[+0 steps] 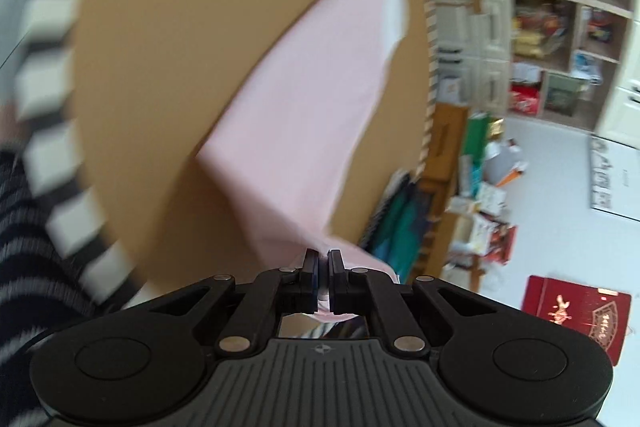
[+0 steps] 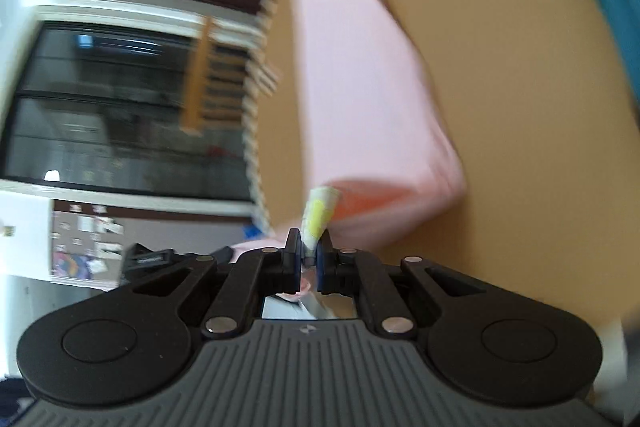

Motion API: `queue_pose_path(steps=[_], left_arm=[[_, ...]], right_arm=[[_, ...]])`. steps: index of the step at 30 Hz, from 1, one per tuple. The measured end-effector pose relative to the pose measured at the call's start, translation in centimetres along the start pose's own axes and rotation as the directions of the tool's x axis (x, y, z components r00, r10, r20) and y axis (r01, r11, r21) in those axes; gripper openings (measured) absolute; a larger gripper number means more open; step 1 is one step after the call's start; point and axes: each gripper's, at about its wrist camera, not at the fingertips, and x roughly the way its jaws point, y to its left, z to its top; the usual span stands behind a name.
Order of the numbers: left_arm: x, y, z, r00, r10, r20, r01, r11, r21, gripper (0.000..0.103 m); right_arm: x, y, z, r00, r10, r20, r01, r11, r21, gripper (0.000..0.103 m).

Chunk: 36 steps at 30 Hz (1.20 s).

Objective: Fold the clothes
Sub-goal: 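Lift the hem end and fold it toward the collar with both tools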

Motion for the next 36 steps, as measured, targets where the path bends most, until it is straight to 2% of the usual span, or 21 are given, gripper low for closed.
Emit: queue_pose_path(steps=[4, 8, 12, 16, 18, 20, 21, 22, 23, 24, 25, 26, 28, 30, 31, 33, 34, 36], left_arm=[[2.2, -7.5, 9.2, 0.989, 0.048, 0.143, -0.063, 0.993, 0.103, 0.005], [4.6, -12.5, 20.1, 0.976, 0.102, 0.193, -0.122, 0.987, 0.100, 0.005], [8.8, -13.7, 29.9, 0.962, 0.184, 0.200, -0.196, 0.980, 0.042, 0.005], [12.4, -12.4, 35.4, 0.960, 0.205, 0.191, -0.204, 0.979, -0.023, 0.005], [13.4, -11.6, 36.8, 0.963, 0.206, 0.176, -0.202, 0.978, -0.042, 0.005], [14.1, -10.8, 38.2, 0.964, 0.210, 0.161, -0.203, 0.977, -0.061, 0.006], [13.8, -10.3, 38.7, 0.963, 0.216, 0.163, -0.206, 0.976, -0.073, 0.018], [13.3, -10.1, 38.9, 0.959, 0.219, 0.178, -0.206, 0.975, -0.088, 0.028], [12.9, -10.0, 39.1, 0.956, 0.222, 0.192, -0.206, 0.973, -0.103, 0.045], [12.2, -10.0, 39.1, 0.952, 0.213, 0.219, -0.195, 0.976, -0.100, 0.047], [11.2, -10.3, 38.9, 0.947, 0.179, 0.267, -0.167, 0.984, -0.064, 0.047], [10.3, -10.7, 38.4, 0.939, 0.146, 0.312, -0.147, 0.989, -0.019, 0.048], [8.9, -11.7, 36.6, 0.929, 0.118, 0.350, -0.166, 0.980, 0.111, 0.050], [8.8, -12.3, 34.0, 0.932, 0.126, 0.340, -0.219, 0.943, 0.251, 0.050], [9.2, -12.5, 32.8, 0.932, 0.139, 0.334, -0.247, 0.919, 0.307, 0.050], [11.0, -12.9, 30.6, 0.931, 0.184, 0.315, -0.308, 0.859, 0.409, 0.050], [12.7, -13.4, 29.7, 0.932, 0.212, 0.292, -0.330, 0.832, 0.447, 0.050], [14.9, -13.7, 28.4, 0.934, 0.248, 0.256, -0.346, 0.809, 0.476, 0.050]], right_arm=[[2.7, 3.7, 10.6, 0.996, -0.024, 0.080, 0.032, 0.994, -0.100, 0.007], [7.2, 4.6, 20.6, 0.984, -0.108, 0.141, 0.121, 0.989, -0.089, 0.007], [12.9, 1.9, 28.7, 0.959, -0.227, 0.171, 0.228, 0.974, 0.017, 0.007], [16.9, -1.6, 33.1, 0.939, -0.297, 0.173, 0.279, 0.952, 0.123, 0.007], [17.7, -3.2, 34.3, 0.935, -0.306, 0.178, 0.274, 0.944, 0.184, 0.008], [17.8, -4.5, 34.9, 0.930, -0.310, 0.198, 0.255, 0.932, 0.258, 0.022], [17.9, -5.0, 35.0, 0.929, -0.308, 0.206, 0.242, 0.926, 0.290, 0.049], [18.1, -5.3, 35.0, 0.930, -0.297, 0.219, 0.223, 0.926, 0.306, 0.058], [18.2, -5.0, 34.9, 0.932, -0.267, 0.245, 0.194, 0.939, 0.285, 0.057], [18.2, -4.4, 34.7, 0.928, -0.245, 0.281, 0.174, 0.951, 0.255, 0.057], [17.7, -3.7, 34.4, 0.916, -0.237, 0.323, 0.176, 0.962, 0.209, 0.052], [17.4, -2.8, 34.1, 0.903, -0.239, 0.357, 0.203, 0.970, 0.135, 0.049], [17.6, -0.8, 32.7, 0.894, -0.236, 0.380, 0.275, 0.960, -0.052, 0.045], [19.4, 0.4, 31.3, 0.904, -0.283, 0.320, 0.359, 0.910, -0.210, 0.036], [20.4, 0.9, 30.7, 0.900, -0.317, 0.300, 0.402, 0.869, -0.288, 0.035], [23.1, 1.7, 29.6, 0.861, -0.409, 0.302, 0.505, 0.753, -0.422, 0.034], [24.3, 1.6, 29.5, 0.857, -0.439, 0.270, 0.516, 0.736, -0.439, 0.028], [26.1, 0.9, 29.9, 0.884, -0.423, 0.197, 0.466, 0.786, -0.405, 0.021]])
